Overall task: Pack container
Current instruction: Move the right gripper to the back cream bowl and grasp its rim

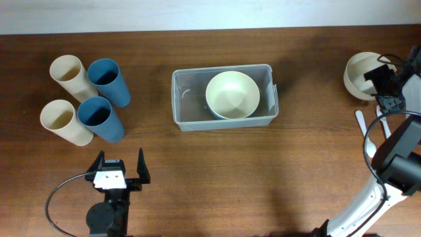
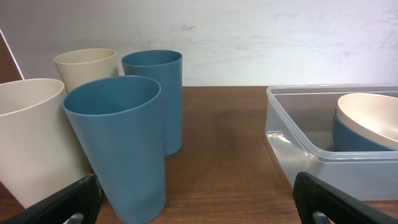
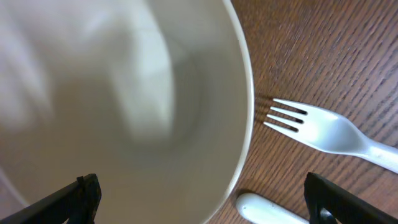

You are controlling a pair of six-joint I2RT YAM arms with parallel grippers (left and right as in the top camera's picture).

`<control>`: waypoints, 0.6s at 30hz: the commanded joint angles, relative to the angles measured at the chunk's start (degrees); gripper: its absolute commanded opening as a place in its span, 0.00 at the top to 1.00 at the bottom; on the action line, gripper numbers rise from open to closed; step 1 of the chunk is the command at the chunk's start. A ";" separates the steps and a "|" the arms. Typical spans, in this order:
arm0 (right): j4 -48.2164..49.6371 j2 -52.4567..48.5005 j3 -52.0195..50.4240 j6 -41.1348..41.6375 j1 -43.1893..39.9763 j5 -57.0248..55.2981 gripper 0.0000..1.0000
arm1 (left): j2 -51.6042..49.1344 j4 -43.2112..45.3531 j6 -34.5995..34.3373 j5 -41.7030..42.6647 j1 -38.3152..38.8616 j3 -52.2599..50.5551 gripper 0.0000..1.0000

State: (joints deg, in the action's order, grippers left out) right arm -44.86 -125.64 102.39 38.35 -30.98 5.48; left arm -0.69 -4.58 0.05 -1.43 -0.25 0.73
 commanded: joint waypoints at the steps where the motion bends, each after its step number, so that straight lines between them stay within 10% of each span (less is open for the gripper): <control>1: 0.35 -2.67 -0.22 -0.57 -0.26 0.33 0.01 | 0.39 -0.17 0.87 0.61 -0.24 -0.22 0.00; 6: 0.81 -2.69 -0.22 -0.57 -0.28 0.31 0.07 | 0.39 -0.17 0.87 0.61 -0.24 -0.22 0.00; 18: 0.46 -2.69 -0.22 -0.61 -0.26 0.35 0.81 | 0.39 -0.17 0.87 0.61 -0.24 -0.22 0.01</control>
State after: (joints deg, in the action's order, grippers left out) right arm -44.27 -128.03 102.35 37.56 -30.98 5.67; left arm -0.69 -4.58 0.05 -1.43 -0.25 0.73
